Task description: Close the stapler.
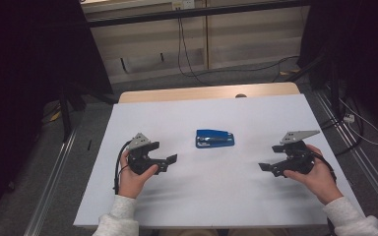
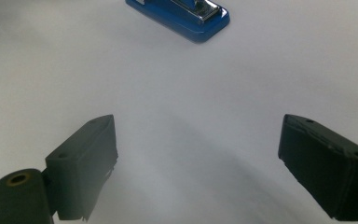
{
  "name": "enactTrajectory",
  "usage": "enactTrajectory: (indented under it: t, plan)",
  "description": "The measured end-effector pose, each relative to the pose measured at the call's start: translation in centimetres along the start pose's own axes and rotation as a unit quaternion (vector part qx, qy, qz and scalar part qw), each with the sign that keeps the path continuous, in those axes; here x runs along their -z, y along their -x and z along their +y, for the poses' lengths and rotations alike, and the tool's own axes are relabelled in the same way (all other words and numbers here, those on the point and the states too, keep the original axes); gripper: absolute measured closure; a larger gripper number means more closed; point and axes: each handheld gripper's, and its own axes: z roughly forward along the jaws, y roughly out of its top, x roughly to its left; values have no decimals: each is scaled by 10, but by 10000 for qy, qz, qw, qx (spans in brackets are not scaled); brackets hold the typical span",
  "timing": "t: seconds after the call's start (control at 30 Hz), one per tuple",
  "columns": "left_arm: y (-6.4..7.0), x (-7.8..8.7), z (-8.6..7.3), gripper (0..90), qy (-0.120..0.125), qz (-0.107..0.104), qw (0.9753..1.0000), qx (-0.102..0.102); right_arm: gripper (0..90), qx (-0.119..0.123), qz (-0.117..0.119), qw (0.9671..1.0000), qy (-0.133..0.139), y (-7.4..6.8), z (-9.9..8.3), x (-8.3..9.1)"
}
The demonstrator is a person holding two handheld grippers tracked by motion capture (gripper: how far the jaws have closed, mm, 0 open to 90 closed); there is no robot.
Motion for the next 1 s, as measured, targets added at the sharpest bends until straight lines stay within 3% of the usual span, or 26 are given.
enactTrajectory:
  t: [0.43,1.0]
  plan:
    - [-10,26,-15,87,65,146,9998,101,114,39,35,10000,-31,-10,-8,6]
    - [-11,62,-39,88,56,238,9996,121,113,59,114,9999,-56,-20,-22,16]
